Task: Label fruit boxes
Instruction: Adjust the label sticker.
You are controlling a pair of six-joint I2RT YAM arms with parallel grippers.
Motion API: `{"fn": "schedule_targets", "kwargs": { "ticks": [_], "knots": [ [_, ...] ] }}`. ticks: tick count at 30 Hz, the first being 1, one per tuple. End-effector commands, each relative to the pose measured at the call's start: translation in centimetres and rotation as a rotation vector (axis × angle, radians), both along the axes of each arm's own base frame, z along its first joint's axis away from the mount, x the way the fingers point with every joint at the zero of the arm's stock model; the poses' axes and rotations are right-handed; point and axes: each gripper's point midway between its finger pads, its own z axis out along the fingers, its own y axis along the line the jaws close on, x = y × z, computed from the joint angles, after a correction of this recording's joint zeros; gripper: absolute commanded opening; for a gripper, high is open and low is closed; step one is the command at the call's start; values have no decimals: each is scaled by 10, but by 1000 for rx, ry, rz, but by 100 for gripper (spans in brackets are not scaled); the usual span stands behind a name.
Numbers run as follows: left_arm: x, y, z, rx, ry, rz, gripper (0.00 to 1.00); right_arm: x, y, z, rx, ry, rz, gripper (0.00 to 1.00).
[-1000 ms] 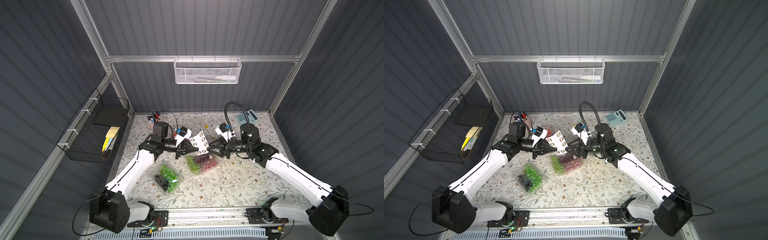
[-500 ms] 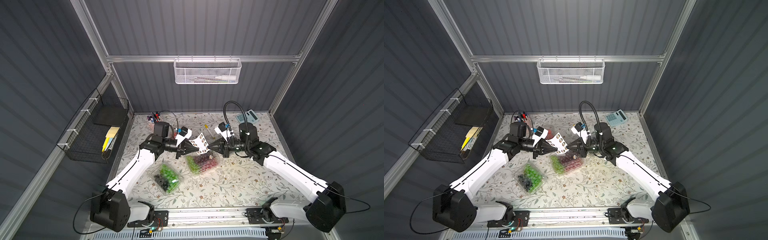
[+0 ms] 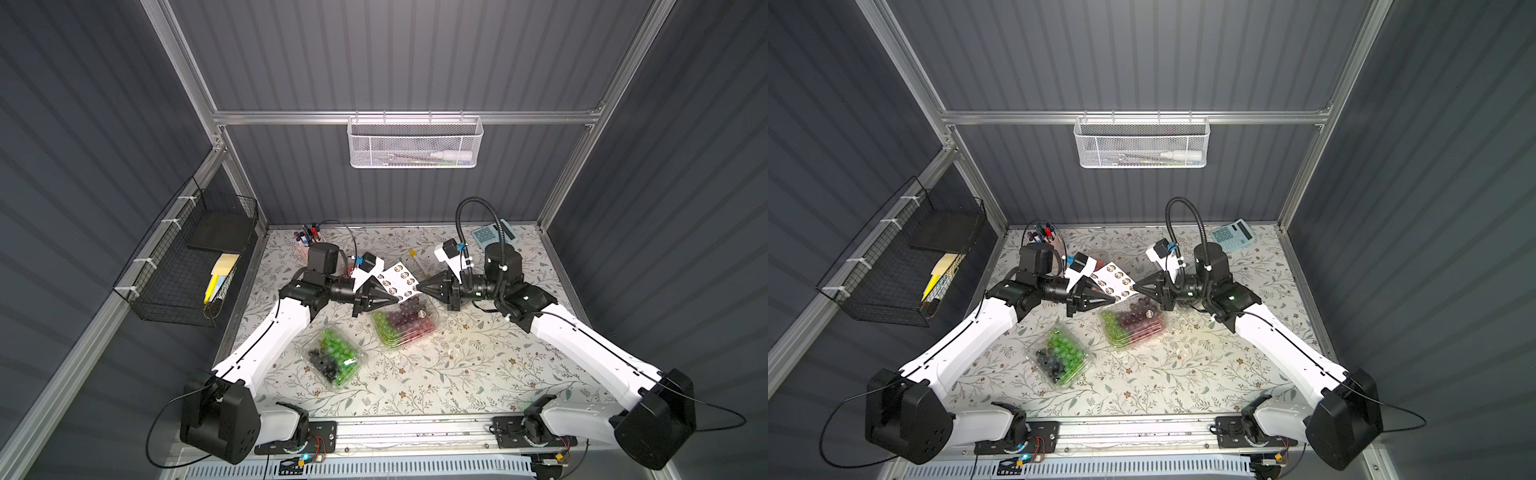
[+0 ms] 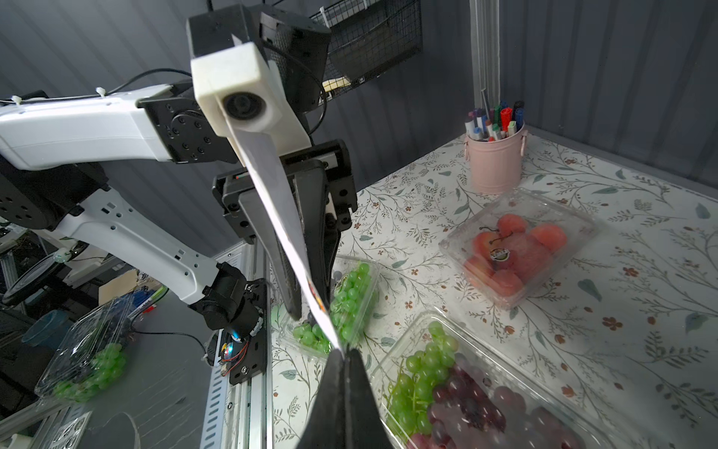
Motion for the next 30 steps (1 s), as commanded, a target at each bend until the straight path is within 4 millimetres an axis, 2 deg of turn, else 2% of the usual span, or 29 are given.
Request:
{"fn": "schedule_targets", "kwargs": {
  "ticks": [1,8,14,21,30],
  "knots": [
    [2,-2,8,-9,-18,10,10,-1,-2,11,36,-27,-3,0],
    [11,-5,14,-26,-23,47,0,-10,1,3,39,28,53,0],
    [15,-7,15,-28,-30,64,0,-16,5,-9,28,83,108,0],
    [12,-13,18,-42,-25,42,0,-7,9,-16,30,116,91,0],
    [7,-14,18,-40,-20,36,0,8,1,-17,10,73,-35,0]
  ]
}}
